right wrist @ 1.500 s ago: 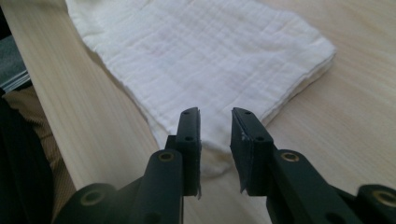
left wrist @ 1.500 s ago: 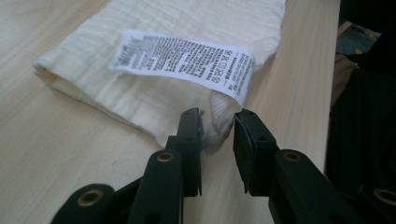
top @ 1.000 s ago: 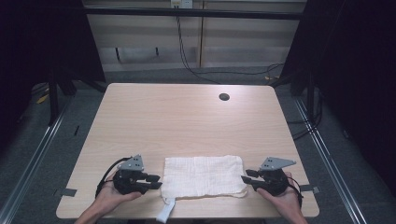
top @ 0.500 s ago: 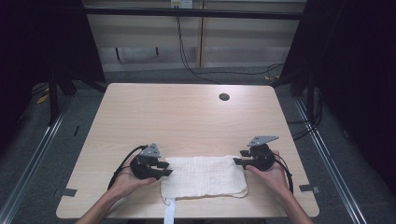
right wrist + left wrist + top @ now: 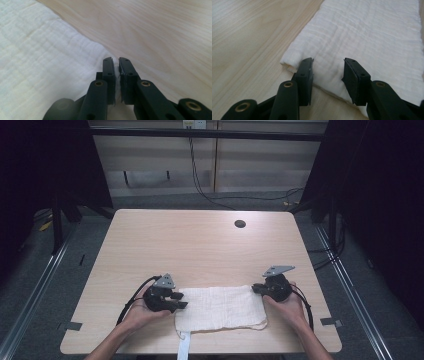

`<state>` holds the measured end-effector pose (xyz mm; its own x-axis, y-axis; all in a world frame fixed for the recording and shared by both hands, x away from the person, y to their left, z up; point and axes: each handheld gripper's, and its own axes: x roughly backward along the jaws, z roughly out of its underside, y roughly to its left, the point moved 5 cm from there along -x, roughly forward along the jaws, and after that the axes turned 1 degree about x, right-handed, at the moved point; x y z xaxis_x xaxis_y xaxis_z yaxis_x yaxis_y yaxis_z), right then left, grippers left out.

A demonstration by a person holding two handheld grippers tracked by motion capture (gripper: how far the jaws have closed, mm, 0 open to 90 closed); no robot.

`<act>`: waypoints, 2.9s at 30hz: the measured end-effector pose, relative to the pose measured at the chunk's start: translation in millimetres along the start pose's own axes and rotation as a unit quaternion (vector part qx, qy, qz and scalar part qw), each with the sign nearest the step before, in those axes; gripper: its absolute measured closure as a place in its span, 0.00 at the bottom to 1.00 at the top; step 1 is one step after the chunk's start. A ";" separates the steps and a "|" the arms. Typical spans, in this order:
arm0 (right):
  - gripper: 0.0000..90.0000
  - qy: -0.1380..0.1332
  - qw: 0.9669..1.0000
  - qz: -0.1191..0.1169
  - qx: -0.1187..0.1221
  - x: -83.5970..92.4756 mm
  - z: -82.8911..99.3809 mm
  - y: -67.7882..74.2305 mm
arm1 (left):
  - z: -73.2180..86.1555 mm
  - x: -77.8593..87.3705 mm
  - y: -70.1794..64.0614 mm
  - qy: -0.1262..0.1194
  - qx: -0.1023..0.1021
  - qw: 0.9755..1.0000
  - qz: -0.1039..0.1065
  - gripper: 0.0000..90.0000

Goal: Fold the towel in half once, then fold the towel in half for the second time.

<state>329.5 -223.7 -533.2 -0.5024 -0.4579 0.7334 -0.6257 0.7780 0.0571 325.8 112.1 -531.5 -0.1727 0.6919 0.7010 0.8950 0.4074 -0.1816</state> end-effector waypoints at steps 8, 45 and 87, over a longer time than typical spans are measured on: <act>0.93 -0.007 1.000 0.014 -0.023 -0.3 0.2 -14.0 | -0.9 -2.4 -1.8 0.000 0.006 1.000 0.001 0.61; 0.66 -0.055 0.986 -0.145 0.054 9.2 -51.6 109.3 | -51.1 24.9 37.5 -0.053 0.052 0.997 -0.020 0.58; 0.62 0.024 0.966 -0.155 0.206 -57.2 -46.9 212.9 | -36.5 11.9 38.6 -0.036 0.053 0.997 -0.037 0.52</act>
<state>253.0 -11.7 -531.2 -0.2306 -0.6130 0.7556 -0.9309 0.3652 0.0121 373.3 114.3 -505.0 -0.2688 0.6977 0.6640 0.8313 0.5163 -0.2059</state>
